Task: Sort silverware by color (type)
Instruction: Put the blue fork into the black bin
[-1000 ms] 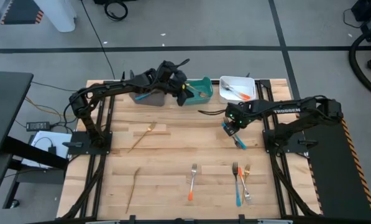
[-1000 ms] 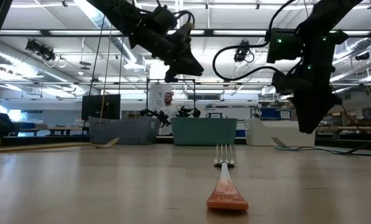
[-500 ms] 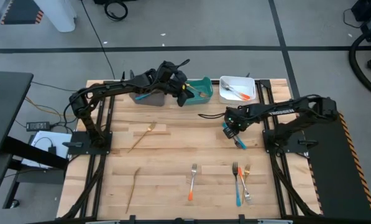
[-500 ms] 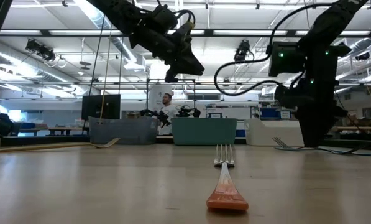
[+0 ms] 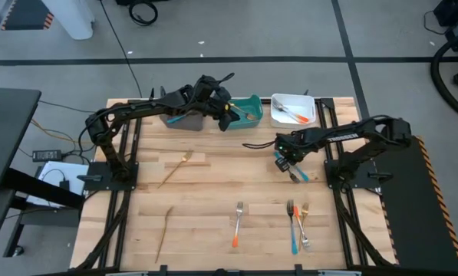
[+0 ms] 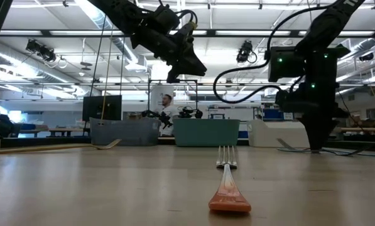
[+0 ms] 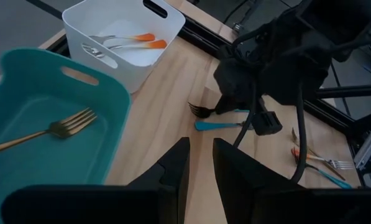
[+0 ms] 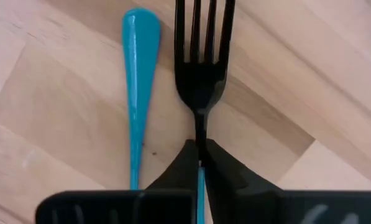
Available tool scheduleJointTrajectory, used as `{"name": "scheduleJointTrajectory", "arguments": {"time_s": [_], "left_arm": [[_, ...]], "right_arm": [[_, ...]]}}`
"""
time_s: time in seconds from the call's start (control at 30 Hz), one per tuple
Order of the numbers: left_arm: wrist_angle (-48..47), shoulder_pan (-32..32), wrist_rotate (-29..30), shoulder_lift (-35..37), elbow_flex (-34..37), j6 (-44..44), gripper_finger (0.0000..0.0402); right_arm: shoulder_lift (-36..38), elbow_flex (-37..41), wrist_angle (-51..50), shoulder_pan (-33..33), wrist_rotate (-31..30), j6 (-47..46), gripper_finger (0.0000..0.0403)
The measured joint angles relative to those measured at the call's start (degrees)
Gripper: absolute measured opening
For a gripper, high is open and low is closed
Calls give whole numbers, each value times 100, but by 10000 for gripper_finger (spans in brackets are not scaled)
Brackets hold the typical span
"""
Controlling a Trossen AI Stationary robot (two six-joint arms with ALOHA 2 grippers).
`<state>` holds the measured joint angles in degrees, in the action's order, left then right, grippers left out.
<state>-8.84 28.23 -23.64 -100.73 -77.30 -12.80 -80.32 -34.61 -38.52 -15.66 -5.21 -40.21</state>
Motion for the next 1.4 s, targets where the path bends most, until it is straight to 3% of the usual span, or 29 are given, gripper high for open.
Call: {"name": "scheduleJointTrajectory", "arguments": {"time_s": [0.2, 0.37, 0.53, 0.7, 0.93, 1.2, 1.4], "left_arm": [[-2, 0, 0, 0, 0, -1, 80], [10, -24, -2, 0, 0, -243, 80], [240, -181, -2, 0, 0, -908, 80], [1065, -429, 12, 0, 0, -1551, 80], [1569, -675, 1038, 2, -2, -1705, 80], [1593, -628, 1565, 2, -2, -1810, 80], [1615, -544, 1607, -26, 0, -1872, 80]], "right_arm": [[321, 11, -205, -37, 350, -11, 11], [899, -507, -177, -7, 463, -71, 11], [1299, -1295, 389, 66, -563, -13, 10], [1189, -1877, 1334, 36, -1332, 380, 10], [779, -2552, 1481, 58, -1388, 869, 10], [576, -2725, 1515, 75, -1309, 1023, 10], [329, -2725, 1587, 203, -1032, 1013, 10]]}}
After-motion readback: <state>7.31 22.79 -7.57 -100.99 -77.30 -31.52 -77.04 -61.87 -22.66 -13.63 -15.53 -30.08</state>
